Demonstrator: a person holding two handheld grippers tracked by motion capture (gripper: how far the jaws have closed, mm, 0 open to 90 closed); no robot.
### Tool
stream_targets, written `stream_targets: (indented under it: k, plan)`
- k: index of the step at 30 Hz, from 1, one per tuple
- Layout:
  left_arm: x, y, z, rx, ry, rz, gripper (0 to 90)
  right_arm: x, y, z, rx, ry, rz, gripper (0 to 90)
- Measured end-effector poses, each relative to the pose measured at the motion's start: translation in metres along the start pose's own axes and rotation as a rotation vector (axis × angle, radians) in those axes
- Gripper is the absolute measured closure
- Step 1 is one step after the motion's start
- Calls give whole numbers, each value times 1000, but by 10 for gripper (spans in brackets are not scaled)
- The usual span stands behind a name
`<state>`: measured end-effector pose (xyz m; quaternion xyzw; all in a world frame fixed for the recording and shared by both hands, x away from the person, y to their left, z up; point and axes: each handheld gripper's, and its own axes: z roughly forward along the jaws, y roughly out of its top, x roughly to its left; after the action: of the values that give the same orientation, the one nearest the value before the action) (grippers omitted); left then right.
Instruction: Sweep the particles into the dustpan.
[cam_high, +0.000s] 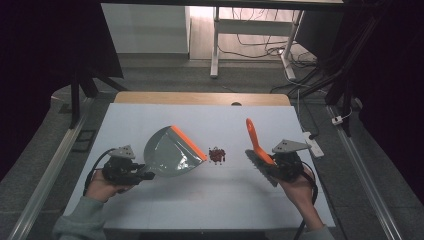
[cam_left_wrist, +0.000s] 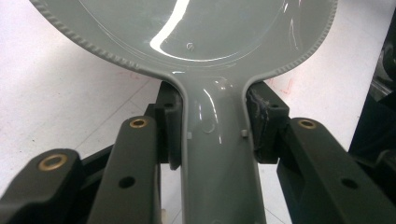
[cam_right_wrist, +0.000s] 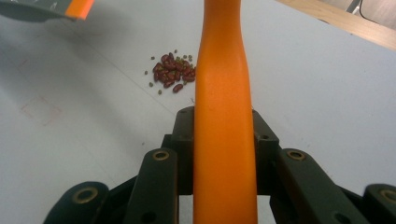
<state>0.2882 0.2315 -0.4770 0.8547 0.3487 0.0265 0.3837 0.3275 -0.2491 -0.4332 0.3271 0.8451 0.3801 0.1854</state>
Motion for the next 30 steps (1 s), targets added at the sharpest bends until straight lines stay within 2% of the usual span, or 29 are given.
stream_targets:
  k: [8, 19, 25, 30]
  plan:
    - [-2, 1, 8, 42, -16, 21, 618, -2, 10, 10, -4, 1, 0, 705]
    - [-5, 0, 13, 85, -8, 31, 618, -4, 28, 26, -16, -4, 0, 705]
    - [-6, 1, 18, 110, -15, 39, 618, -4, 38, 44, 3, -4, -7, 705]
    - [-9, 2, 24, 130, -21, 54, 618, -6, 43, 52, 16, -5, 5, 705]
